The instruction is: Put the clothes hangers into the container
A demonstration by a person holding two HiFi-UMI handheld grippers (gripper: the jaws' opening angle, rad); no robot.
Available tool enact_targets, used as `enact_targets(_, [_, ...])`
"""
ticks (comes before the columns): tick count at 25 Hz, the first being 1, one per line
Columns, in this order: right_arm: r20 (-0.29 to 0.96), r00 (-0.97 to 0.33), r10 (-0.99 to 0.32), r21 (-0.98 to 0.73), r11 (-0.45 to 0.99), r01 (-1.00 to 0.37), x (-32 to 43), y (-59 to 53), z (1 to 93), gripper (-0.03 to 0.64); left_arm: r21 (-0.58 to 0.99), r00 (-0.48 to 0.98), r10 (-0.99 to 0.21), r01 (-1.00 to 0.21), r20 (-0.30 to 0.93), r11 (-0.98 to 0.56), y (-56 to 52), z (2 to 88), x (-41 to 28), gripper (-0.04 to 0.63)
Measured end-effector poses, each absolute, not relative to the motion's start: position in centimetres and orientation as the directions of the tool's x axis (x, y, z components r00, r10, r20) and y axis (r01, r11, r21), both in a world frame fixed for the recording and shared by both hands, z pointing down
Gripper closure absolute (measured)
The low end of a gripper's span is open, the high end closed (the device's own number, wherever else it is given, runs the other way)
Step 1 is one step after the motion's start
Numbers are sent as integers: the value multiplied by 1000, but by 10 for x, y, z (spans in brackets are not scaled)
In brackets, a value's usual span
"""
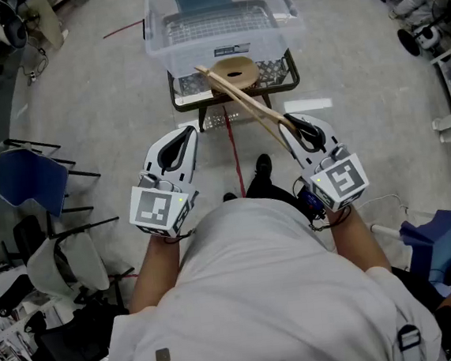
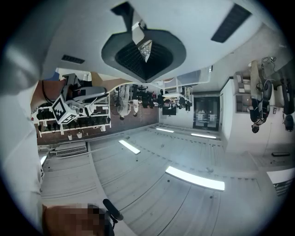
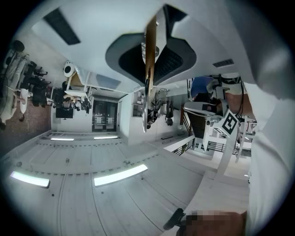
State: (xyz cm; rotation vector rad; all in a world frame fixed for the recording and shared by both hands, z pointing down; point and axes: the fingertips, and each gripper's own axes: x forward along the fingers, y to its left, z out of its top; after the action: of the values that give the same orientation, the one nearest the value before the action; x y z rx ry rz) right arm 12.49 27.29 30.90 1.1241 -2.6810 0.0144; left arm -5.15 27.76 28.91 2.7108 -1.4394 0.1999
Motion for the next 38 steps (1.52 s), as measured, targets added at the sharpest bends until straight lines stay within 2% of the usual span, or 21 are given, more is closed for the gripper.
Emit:
enact_targets(16, [230, -721, -654, 70, 750, -658, 136, 219, 318, 553, 33, 502, -847, -863, 174, -505, 232, 298, -43, 578])
enact_targets(32, [244, -769, -591, 44, 798, -600, 223, 98, 332, 552, 46, 476, -856, -877, 202, -478, 112, 320, 48, 578])
enact_targets(38, [260, -770, -582, 22, 801, -598, 232, 70, 341, 552, 49, 471, -854, -880, 222, -473, 87, 325, 58, 578])
